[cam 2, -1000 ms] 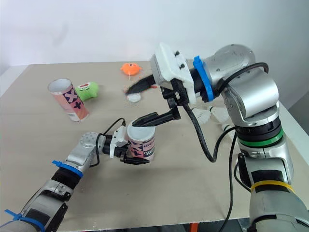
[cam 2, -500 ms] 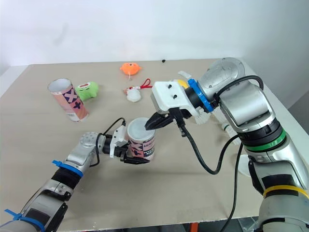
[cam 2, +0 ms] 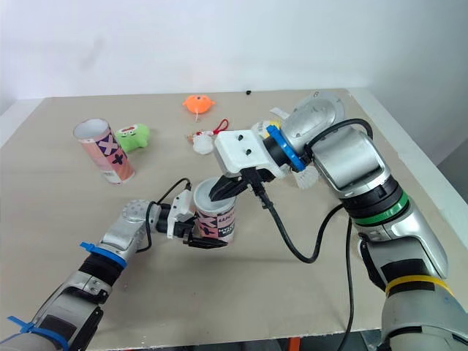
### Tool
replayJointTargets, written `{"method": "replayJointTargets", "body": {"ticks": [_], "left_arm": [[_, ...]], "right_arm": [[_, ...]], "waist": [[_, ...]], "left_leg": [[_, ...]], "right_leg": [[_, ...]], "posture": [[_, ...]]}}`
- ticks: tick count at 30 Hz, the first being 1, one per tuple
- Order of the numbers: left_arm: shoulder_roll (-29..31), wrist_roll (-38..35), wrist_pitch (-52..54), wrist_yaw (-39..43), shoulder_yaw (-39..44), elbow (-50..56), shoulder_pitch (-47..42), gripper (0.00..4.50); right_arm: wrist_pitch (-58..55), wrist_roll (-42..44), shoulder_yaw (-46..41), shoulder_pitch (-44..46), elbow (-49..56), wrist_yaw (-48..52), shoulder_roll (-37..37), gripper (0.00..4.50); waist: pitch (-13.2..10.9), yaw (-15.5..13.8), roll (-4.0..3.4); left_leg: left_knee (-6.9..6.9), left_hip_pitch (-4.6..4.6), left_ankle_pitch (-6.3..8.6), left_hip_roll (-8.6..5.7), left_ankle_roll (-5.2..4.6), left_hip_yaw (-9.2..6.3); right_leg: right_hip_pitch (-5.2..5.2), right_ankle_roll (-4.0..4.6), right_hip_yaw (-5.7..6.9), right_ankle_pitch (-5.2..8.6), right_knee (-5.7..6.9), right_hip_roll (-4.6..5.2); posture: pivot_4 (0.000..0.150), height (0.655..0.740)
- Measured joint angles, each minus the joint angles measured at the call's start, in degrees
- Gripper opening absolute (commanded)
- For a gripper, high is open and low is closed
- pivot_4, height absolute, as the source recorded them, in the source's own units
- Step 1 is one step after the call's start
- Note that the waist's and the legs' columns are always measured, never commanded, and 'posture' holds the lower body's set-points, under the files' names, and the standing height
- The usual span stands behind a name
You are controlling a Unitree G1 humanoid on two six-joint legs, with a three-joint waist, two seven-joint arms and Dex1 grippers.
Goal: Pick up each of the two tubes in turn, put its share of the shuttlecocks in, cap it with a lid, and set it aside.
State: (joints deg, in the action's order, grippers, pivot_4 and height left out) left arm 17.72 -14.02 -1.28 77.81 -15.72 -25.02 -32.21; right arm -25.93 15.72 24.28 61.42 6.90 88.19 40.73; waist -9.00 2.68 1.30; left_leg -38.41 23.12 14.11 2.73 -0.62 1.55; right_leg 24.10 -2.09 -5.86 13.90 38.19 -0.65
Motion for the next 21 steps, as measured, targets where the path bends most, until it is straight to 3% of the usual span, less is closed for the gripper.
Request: {"method": "replayJointTargets", "body": {"ticks": [21], "left_arm": [[1.85, -1.09, 2.27, 0.16, 0.92, 2.03, 1.12, 3.08]], "right_arm": [[-6.23, 4.73, -6.86, -10.28, 5.38, -12.90, -7.38, 0.14]], "waist": [[0.01, 0.25, 0.04]], "left_leg": [[0.04, -0.02, 0.00, 0.23, 0.00, -0.01]], "right_leg": [[0.12, 0.15, 0.01, -0.08, 0.09, -0.28]], "posture": [[0.150, 0.7323]]}}
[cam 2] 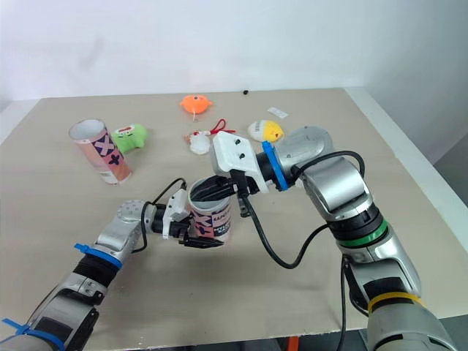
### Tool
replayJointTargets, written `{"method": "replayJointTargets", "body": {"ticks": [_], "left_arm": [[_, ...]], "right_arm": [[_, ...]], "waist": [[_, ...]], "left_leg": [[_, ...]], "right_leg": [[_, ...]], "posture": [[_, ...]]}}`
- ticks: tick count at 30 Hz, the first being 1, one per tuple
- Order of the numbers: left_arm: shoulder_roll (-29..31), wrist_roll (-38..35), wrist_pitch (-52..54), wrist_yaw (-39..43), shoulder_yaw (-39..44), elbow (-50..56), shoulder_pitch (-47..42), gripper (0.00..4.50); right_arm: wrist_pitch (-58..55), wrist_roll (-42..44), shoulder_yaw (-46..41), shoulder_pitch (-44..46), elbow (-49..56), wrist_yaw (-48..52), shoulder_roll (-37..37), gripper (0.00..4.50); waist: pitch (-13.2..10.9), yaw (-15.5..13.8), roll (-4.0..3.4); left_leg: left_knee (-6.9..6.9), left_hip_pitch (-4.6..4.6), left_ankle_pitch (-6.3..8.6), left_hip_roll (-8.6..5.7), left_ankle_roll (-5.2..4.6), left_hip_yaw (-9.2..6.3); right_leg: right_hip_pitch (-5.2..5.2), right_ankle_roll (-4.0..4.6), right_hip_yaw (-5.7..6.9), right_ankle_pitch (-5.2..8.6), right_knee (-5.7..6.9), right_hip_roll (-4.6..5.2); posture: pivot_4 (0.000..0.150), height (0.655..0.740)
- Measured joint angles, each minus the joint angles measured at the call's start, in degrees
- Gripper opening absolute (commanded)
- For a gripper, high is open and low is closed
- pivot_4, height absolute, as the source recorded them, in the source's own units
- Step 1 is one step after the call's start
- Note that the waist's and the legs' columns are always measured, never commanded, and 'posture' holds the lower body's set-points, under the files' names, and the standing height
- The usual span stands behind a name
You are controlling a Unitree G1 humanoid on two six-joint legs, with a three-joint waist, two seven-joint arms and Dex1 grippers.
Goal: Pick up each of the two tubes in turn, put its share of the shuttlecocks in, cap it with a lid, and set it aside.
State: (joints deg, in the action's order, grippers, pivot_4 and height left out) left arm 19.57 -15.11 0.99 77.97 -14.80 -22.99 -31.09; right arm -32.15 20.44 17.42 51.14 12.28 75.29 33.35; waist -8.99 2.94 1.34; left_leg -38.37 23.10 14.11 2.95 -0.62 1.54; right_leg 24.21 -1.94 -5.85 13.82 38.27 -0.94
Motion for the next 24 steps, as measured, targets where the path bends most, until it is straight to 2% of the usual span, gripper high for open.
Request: {"method": "replayJointTargets", "body": {"ticks": [17, 24], "left_arm": [[0.34, -0.33, 2.00, -0.36, -0.04, 1.30, 0.14, 3.08], [0.34, -0.33, 1.99, -0.39, -0.10, 1.30, 0.13, 3.08]], "right_arm": [[-1.55, 5.24, -2.77, -3.98, 4.46, -4.99, -0.87, 0.14], [-2.60, 7.45, -8.38, -5.71, 1.78, -8.25, -0.58, 0.14]], "waist": [[0.00, -0.02, 0.00], [-0.01, -0.03, 0.01]], "left_leg": [[0.04, 0.02, 0.00, 0.08, 0.00, -0.06], [0.04, 0.03, 0.00, 0.07, 0.00, -0.04]], "right_leg": [[0.01, 0.07, -0.03, 0.04, 0.00, -0.14], [0.01, 0.06, -0.06, 0.03, 0.00, -0.13]], "posture": [[0.150, 0.7323], [0.150, 0.7323]]}}
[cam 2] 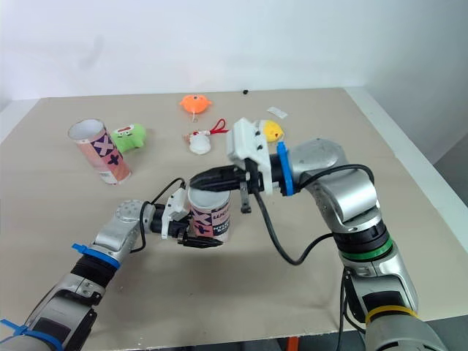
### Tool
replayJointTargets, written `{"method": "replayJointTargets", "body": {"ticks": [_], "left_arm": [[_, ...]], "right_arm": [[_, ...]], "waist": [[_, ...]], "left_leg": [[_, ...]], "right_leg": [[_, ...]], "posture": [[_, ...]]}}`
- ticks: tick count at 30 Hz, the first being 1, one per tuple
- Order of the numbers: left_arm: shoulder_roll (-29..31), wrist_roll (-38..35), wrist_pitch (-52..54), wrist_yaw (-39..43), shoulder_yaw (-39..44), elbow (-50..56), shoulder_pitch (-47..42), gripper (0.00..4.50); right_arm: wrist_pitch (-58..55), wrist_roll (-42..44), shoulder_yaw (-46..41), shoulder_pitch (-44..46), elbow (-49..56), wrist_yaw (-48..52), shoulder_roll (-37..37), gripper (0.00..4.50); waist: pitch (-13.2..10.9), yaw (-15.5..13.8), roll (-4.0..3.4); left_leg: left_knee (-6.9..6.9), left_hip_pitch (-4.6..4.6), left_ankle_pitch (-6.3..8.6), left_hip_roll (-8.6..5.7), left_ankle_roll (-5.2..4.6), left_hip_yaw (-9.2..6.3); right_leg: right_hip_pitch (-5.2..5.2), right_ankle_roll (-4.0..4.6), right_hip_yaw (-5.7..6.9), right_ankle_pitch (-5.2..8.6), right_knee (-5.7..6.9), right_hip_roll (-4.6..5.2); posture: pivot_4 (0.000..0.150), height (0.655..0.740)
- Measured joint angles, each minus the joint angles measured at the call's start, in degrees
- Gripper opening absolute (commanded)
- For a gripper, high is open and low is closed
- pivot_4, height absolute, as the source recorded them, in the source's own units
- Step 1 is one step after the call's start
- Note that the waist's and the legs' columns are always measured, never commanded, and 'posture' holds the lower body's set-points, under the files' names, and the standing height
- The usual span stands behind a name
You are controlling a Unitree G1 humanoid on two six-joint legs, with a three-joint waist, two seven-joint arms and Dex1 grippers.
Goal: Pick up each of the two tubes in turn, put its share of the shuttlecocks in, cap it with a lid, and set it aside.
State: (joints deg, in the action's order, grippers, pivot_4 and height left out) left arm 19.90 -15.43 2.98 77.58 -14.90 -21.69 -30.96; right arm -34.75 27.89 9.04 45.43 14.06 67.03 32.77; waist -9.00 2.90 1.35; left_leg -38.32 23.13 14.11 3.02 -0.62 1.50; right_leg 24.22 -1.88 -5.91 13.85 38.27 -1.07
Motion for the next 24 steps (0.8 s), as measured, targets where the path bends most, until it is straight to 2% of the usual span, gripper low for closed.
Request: {"method": "replayJointTargets", "body": {"ticks": [8, 24], "left_arm": [[0.12, 0.22, -0.09, -0.03, -0.23, 0.28, 0.01, 3.08], [0.22, -0.29, 1.36, -0.97, -0.06, 2.21, 1.11, 3.08]], "right_arm": [[-1.20, 1.49, -2.11, -4.39, 2.93, -0.09, 4.39, 0.14], [-3.27, 4.60, -2.82, -9.11, 9.17, -6.20, 4.04, 0.14]], "waist": [[0.00, 0.00, 0.00], [0.00, 0.00, 0.00]], "left_leg": [[0.02, -0.01, 0.00, -0.02, 0.00, 0.00], [0.03, -0.02, 0.00, -0.01, 0.00, 0.02]], "right_leg": [[-0.01, -0.04, -0.03, 0.03, 0.00, 0.00], [-0.01, -0.05, -0.05, 0.04, -0.01, 0.00]], "posture": [[0.150, 0.7323], [0.150, 0.7323]]}}
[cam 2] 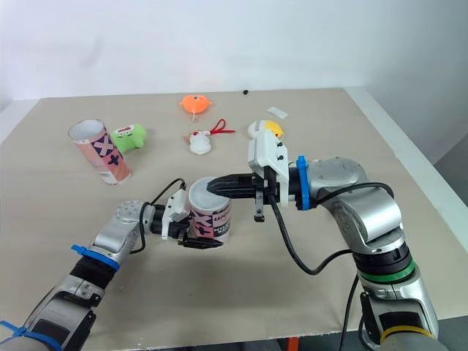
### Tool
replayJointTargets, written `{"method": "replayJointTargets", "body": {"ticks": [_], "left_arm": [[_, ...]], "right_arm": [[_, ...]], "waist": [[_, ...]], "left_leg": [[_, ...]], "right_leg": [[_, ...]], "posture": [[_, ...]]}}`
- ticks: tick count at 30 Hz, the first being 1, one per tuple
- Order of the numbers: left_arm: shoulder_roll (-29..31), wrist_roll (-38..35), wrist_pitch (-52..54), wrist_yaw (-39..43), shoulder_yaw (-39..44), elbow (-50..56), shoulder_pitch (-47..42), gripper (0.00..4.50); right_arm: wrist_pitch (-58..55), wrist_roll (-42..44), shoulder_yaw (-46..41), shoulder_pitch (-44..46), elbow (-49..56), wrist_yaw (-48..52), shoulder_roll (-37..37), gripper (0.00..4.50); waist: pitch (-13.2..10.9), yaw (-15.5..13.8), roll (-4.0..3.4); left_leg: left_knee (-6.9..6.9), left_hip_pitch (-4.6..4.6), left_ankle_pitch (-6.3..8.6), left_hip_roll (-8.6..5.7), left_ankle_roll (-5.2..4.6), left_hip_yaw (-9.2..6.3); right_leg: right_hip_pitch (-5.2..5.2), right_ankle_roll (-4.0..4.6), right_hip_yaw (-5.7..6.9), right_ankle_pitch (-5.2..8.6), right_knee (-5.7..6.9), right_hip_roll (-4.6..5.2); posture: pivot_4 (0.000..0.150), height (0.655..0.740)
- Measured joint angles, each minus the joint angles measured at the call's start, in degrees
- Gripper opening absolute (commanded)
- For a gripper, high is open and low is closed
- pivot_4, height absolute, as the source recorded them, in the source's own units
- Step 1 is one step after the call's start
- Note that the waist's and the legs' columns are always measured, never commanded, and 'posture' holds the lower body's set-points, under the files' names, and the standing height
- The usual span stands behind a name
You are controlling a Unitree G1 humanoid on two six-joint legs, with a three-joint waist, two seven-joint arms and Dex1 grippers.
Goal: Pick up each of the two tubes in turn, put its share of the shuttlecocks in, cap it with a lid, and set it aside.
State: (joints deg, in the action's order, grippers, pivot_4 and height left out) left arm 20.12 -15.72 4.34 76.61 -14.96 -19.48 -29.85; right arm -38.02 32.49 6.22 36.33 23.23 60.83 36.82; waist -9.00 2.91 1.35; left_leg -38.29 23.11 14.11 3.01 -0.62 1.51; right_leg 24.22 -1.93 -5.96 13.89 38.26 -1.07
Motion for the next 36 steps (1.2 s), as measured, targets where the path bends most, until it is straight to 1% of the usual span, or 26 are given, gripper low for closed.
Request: {"method": "replayJointTargets", "body": {"ticks": [6, 12, 14, 15, 16, 21, 29, 31, 33, 34, 35, 36], "left_arm": [[0.10, -0.07, 1.06, -0.35, 0.07, 0.98, 0.29, 3.08], [0.44, -0.22, 2.24, -1.26, 0.07, 2.20, 0.84, 3.08], [0.63, -0.19, 2.36, -1.37, 0.05, 2.58, 1.00, 3.08], [0.87, -0.18, 2.39, -1.59, 0.04, 2.96, 1.55, 3.08], [0.96, -0.12, 2.45, -1.70, 0.03, 3.02, 1.66, 3.08], [1.06, -0.09, 2.40, -2.05, -0.02, 3.18, 2.06, 3.08], [0.98, -0.18, 1.98, -1.98, -0.04, 2.88, 2.11, 3.08], [0.93, -0.28, 1.76, -1.86, -0.01, 2.62, 2.08, 3.08], [0.56, -0.70, 1.56, -1.68, 0.11, 2.20, 1.94, 3.08], [0.55, -0.72, 1.54, -1.67, 0.11, 2.18, 1.94, 3.08], [0.43, -0.75, 1.22, -1.55, 0.04, 2.00, 1.85, 3.08], [0.12, -0.75, 0.79, -1.40, 0.00, 1.89, 1.82, 3.08]], "right_arm": [[0.82, 0.32, 0.06, -1.67, 0.26, -0.81, 0.00, 0.14], [3.29, -1.69, 1.67, -1.90, 0.56, -0.97, 1.02, 0.14], [3.93, -2.98, 2.67, -1.58, 0.78, -0.96, 1.87, 0.14], [5.25, -5.43, 4.55, -1.06, 0.97, -0.88, 3.29, 0.14], [5.71, -6.39, 5.12, -0.96, 0.97, -0.87, 3.62, 0.14], [7.75, -9.77, 7.44, -0.46, 1.52, -0.70, 4.99, 0.14], [7.37, -10.75, 8.22, 1.34, 2.02, 0.35, 4.95, 0.14], [5.96, -9.31, 7.60, 1.88, 1.66, 0.58, 4.30, 0.14], [1.14, -2.12, 4.33, 2.48, -0.40, 0.74, 1.14, 0.14], [0.98, -1.87, 4.23, 2.54, -0.44, 0.74, 1.06, 0.14], [-0.55, 1.21, 2.57, 2.86, -0.81, 0.69, 0.56, 0.14], [-2.11, 5.27, -1.57, 3.66, -1.15, 0.63, 0.36, 0.14]], "waist": [[0.00, 0.00, 0.00], [0.04, 0.04, 0.03], [0.08, 0.09, 0.06], [0.12, 0.17, 0.10], [0.23, 0.22, 0.28], [0.34, 0.23, 0.39], [0.36, 0.23, 0.42], [0.35, 0.22, 0.44], [0.20, 0.16, 0.40], [0.20, 0.15, 0.40], [0.17, 0.01, 0.37], [0.16, -0.15, 0.36]], "left_leg": [[0.05, -0.02, 0.00, 0.00, 0.00, 0.00], [0.11, -0.13, 0.00, 0.01, 0.00, 0.01], [0.19, -0.26, 0.00, 0.02, 0.00, 0.03], [0.27, -0.42, 0.00, 0.02, 0.00, 0.05], [0.47, -0.76, 0.00, 0.02, 0.00, 0.05], [0.78, -1.38, 0.00, 0.07, 0.00, 0.04], [0.90, -1.45, 0.01, 0.07, 0.01, 0.08], [0.90, -1.44, 0.01, 0.08, 0.01, 0.08], [0.86, -1.17, 0.00, 0.06, 0.01, 0.04], [0.86, -1.16, 0.00, 0.05, 0.01, 0.04], [0.84, -0.98, 0.00, 0.05, 0.01, 0.03], [0.80, -0.68, 0.00, -0.01, 0.01, 0.02]], "right_leg": [[0.00, 0.02, 0.00, 0.02, -0.01, 0.00], [-0.04, 0.04, -0.01, 0.03, 0.00, -0.02], [-0.11, 0.08, -0.02, 0.05, -0.01, -0.02], [-0.19, 0.14, -0.04, 0.08, -0.01, -0.02], [-0.41, 0.41, -0.05, 0.24, -0.01, -0.04], [-0.84, 0.61, -0.05, 0.36, -0.08, -0.07], [-0.87, 0.64, -0.06, 0.44, -0.09, -0.05], [-0.87, 0.63, -0.07, 0.44, -0.09, -0.05], [-0.71, 0.59, -0.05, 0.41, -0.09, -0.04], [-0.70, 0.59, -0.05, 0.41, -0.09, -0.04], [-0.57, 0.45, -0.05, 0.34, -0.09, -0.04], [-0.35, 0.27, -0.04, 0.26, -0.09, 0.00]], "posture": [[0.150, 0.7323], [0.150, 0.7323], [0.150, 0.7323], [0.150, 0.7323], [0.150, 0.7323], [0.150, 0.7323], [0.150, 0.7323], [0.150, 0.7323], [0.150, 0.7323], [0.150, 0.7323], [0.150, 0.7323], [0.150, 0.7323]]}}
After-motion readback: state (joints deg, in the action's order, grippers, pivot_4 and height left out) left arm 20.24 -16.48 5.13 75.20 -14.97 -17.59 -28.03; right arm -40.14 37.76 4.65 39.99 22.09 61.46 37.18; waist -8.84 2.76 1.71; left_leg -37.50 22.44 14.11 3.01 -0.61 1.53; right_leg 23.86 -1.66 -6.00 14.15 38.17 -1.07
